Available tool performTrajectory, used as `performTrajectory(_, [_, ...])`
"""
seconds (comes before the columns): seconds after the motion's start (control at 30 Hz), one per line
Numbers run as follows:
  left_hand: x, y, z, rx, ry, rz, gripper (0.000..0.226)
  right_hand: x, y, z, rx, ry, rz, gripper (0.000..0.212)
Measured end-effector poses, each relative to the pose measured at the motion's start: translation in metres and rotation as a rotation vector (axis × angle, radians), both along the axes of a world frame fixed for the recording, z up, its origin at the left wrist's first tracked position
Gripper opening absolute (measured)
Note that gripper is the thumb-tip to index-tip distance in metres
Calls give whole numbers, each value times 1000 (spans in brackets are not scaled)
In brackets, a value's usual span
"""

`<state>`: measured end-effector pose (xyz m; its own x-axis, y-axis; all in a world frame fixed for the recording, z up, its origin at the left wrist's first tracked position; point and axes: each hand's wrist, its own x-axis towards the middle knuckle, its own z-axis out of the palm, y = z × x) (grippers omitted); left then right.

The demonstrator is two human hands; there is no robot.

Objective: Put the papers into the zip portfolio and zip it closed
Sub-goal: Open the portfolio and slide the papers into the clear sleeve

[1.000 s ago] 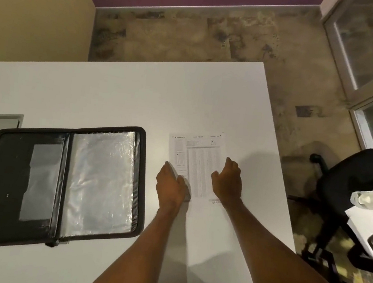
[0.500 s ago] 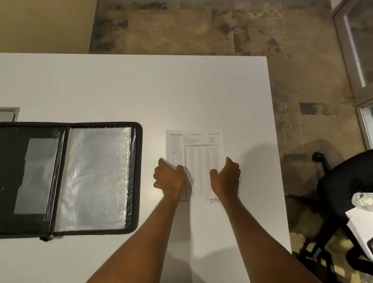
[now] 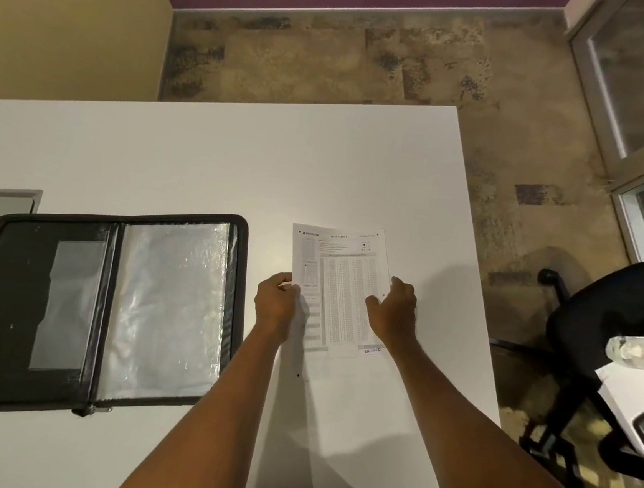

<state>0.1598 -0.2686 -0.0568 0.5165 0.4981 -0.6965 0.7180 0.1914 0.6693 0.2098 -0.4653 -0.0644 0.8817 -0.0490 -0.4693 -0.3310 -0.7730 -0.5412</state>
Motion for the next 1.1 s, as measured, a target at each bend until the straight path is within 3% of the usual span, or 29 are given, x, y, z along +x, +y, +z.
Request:
performTrajectory(0.13, [-11, 19, 7, -158, -88, -21, 25, 2, -14, 4, 115, 20, -23, 66])
performTrajectory(0.2, [-18, 31, 12, -181, -130, -62, 28, 4, -22, 13, 284, 67, -100, 70])
performTrajectory(0.3, [-28, 47, 24, -229, -171, -114, 31, 6, -28, 32, 722, 196, -182, 46])
performTrajectory(0.4, [-37, 58, 37, -260, -212, -146, 32, 5, -32, 44, 893, 312, -67, 36])
performTrajectory(0.67, [-56, 79, 60, -321, -295, -219, 29, -14, -33, 53, 1037, 477, -8, 42])
performTrajectory(0.97, [-55, 68, 75, -502, -412, -334, 45, -34, -18, 80, 953, 253, -32, 37])
performTrajectory(1.1, [-53, 51, 75, -366, -457, -257, 36, -42, -6, 87, 913, 134, -101, 31])
